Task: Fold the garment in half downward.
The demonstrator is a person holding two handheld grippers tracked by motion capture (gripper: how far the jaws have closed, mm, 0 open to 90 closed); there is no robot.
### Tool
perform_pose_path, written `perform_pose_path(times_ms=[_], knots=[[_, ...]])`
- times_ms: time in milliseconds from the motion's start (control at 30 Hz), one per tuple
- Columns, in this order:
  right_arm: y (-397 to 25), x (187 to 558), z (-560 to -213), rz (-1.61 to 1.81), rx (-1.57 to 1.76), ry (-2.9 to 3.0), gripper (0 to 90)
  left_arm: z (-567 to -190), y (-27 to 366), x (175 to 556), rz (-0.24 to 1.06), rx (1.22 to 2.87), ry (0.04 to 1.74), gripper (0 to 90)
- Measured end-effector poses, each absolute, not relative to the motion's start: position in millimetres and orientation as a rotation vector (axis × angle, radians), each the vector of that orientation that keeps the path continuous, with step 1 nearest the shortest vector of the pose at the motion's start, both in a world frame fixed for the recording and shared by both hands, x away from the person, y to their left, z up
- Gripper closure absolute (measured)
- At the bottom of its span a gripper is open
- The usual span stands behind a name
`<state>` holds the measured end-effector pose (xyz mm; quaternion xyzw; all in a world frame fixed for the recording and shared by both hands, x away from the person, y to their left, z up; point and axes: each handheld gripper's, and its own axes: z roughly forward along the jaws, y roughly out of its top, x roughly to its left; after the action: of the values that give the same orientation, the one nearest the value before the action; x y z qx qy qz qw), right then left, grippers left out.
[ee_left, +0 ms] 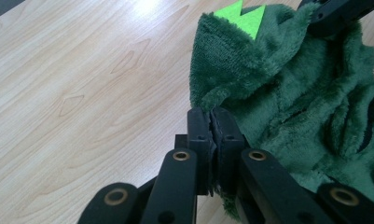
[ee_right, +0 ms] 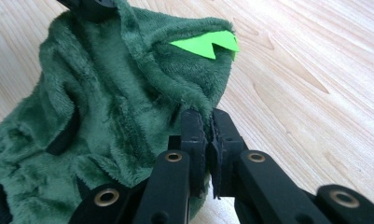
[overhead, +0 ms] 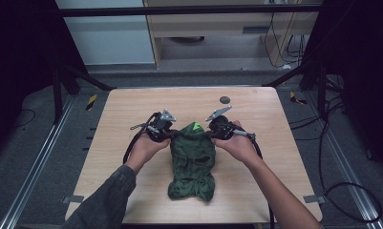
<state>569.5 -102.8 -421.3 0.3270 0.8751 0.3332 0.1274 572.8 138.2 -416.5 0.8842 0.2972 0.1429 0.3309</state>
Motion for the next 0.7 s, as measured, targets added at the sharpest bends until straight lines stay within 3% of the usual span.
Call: perform_pose_path(times_ms=[700], knots=[[-102.4, 576.5, -406.5, 0.956, 0.926, 2.53, 85.4, -401.8, 134.3, 581.1, 0.414, 2.318, 0.782, 87.1]])
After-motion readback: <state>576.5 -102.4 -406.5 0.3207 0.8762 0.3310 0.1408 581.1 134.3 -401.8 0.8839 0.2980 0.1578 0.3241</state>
